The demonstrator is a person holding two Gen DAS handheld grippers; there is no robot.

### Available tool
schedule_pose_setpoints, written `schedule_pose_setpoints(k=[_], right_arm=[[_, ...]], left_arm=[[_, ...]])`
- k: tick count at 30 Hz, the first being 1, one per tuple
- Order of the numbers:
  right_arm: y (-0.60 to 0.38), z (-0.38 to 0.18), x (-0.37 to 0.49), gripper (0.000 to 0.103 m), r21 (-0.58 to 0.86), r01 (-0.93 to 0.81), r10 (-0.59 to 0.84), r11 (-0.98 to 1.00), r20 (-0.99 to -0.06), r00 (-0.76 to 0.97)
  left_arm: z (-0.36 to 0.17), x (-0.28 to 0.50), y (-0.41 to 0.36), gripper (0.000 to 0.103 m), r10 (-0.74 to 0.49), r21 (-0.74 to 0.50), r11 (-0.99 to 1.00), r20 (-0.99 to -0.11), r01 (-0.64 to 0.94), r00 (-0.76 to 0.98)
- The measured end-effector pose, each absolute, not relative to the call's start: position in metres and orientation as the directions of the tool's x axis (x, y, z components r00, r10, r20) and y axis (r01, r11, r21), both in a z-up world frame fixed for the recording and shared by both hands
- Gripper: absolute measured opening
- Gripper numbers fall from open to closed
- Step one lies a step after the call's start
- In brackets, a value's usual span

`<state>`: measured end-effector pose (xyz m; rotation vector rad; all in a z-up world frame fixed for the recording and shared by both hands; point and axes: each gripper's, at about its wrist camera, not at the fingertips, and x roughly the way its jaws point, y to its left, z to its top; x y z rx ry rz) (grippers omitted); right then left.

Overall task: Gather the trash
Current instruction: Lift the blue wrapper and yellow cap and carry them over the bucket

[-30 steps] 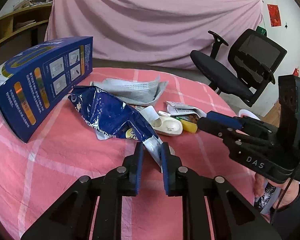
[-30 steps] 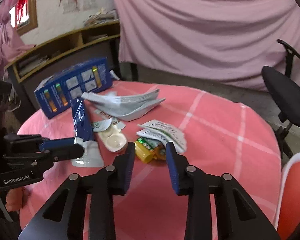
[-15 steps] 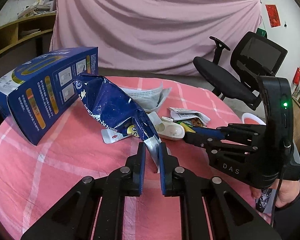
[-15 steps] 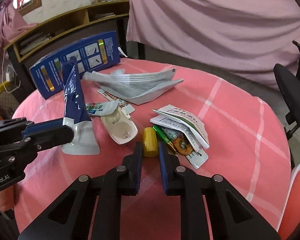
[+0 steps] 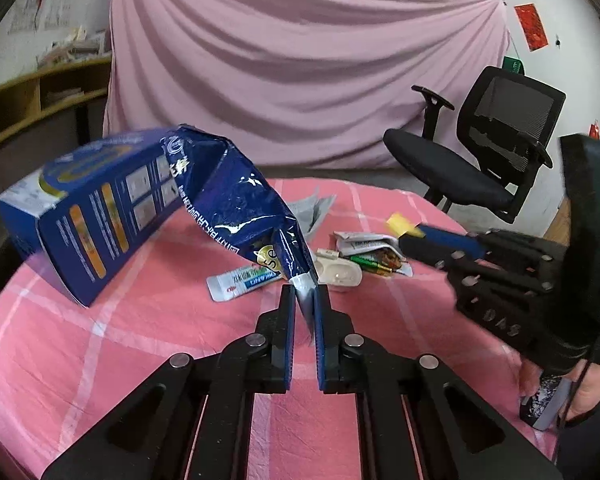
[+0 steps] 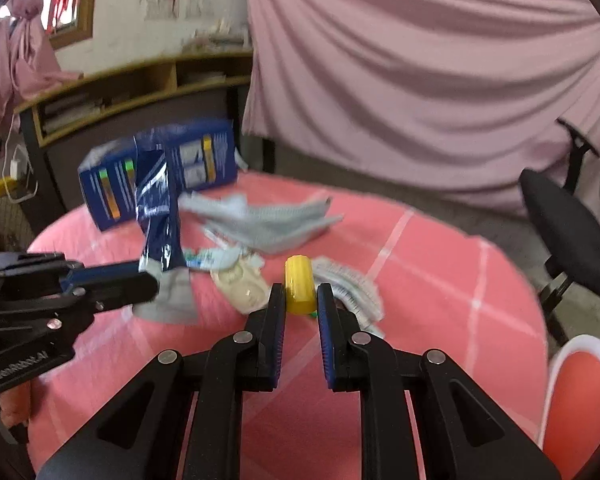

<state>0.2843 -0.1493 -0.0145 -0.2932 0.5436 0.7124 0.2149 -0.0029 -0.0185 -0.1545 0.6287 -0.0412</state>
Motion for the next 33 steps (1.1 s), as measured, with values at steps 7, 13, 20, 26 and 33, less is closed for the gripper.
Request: schedule_pose_setpoints(k=[7,13,20,26,33], right_arm=[[-0.173,0.006,0.259,0.014,-0.093,-0.639,0.566,0.763,-0.381,0.731],[-0.189,0.022,0.238,0.014,-0.110,-0.599,0.567,0.794,-0.224,0.793],[-0.222,0.040,0.226,0.014,-0.056,-0.517,0.511,0.854,-0.099,0.854],[-0.261,0.053,0.222,0.014,-0.029,-0.422,0.421,0.906,-0.026,0.907],[-0.319,0.061,0.229,0.014,0.055,-0.277,0.278,0.959,0.001,0.961]], left_arm=[[-0.012,0.193,-0.027,0.005,-0.024,-0.042,0.999,-0.474,0.005,0.880],[-0.004,0.177,-0.051,0.005,-0.003,0.042,0.999,-0.359,0.019,0.933],[0.018,0.178,-0.078,0.005,-0.036,0.036,0.998,-0.205,0.044,0.978],[0.033,0.188,-0.108,0.005,-0.107,0.059,0.992,-0.130,0.115,0.986],[0.050,0.207,-0.165,0.005,-0.232,0.081,0.967,-0.108,0.242,0.967]])
